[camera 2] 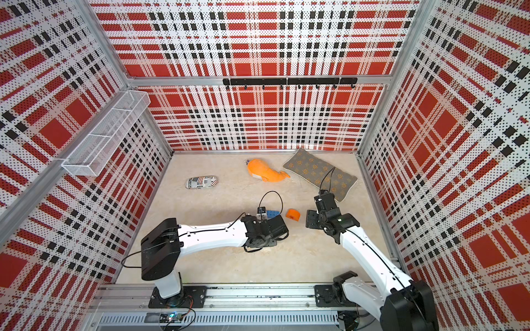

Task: Assemble an ice cream with lego
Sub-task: Assemble the lego brick with the lego brick.

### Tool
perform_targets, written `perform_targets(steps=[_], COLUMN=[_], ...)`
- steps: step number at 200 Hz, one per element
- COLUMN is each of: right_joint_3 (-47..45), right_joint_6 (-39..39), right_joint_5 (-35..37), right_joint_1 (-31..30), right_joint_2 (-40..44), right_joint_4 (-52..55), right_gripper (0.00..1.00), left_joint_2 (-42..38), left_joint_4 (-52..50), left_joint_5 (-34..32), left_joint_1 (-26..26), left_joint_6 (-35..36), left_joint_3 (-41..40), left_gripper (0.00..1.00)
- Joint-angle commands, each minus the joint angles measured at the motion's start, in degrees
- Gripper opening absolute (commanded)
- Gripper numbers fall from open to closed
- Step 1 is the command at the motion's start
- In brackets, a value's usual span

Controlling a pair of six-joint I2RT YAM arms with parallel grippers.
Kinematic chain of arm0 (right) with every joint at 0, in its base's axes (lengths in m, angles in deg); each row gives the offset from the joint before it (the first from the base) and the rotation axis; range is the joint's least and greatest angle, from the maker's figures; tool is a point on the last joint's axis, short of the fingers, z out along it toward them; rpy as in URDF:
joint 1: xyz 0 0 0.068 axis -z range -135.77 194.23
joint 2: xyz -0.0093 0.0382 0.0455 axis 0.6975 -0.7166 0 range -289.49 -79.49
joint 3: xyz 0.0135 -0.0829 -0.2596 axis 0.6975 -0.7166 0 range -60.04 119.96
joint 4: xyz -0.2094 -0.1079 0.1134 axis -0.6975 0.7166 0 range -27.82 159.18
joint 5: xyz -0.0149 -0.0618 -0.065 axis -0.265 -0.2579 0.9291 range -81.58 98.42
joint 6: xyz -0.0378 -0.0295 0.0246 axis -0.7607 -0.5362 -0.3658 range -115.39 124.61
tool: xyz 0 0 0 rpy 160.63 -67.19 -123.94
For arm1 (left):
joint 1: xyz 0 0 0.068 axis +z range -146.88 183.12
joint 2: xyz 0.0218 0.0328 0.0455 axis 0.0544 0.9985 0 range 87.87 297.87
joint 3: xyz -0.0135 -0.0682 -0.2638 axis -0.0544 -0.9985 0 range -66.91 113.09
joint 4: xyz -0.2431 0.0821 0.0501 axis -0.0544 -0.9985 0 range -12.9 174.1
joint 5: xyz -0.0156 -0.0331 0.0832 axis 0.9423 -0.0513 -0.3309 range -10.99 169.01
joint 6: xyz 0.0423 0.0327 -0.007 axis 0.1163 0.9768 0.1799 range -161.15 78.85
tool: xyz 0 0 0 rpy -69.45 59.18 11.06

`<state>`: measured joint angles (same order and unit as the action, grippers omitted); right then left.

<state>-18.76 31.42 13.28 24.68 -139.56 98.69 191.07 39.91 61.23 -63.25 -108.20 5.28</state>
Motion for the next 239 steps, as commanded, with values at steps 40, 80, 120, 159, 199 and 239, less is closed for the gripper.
perform_targets(steps=[40, 80, 120, 159, 199, 239], right_joint_3=[-0.94, -0.98, -1.02, -1.02, -1.11, -1.2], right_joint_6=[-0.39, -0.42, -0.44, -0.53, -0.53, -0.62], right_joint_5=[-0.3, -0.38, -0.47, -0.56, -0.64, -0.78], right_joint_1=[0.65, 0.65, 0.65, 0.67, 0.72, 0.7], right_joint_2=[1.06, 1.1, 1.19, 1.27, 1.34, 1.39], right_joint_4=[-0.67, -0.74, -0.74, -0.74, -0.83, -0.98], right_gripper=[0.68, 0.68, 0.68, 0.68, 0.68, 0.68], left_joint_2=[0.95, 0.68, 0.88, 1.59, 1.88, 2.0], left_joint_4=[-1.96, -2.83, -2.84, -2.66, -2.57, -2.57], left_joint_5=[0.12, -0.58, -1.05, -1.09, -1.0, -0.92], left_joint_1=[-0.22, -0.2, -0.37, -0.64, -0.85, -0.95], left_joint_6=[-0.19, -1.32, -1.92, -1.94, -2.08, -2.52], left_joint_3=[0.37, 0.28, 0.36, 1.11, 1.74, 0.95], left_gripper=[0.26, 0.26, 0.26, 0.26, 0.26, 0.26])
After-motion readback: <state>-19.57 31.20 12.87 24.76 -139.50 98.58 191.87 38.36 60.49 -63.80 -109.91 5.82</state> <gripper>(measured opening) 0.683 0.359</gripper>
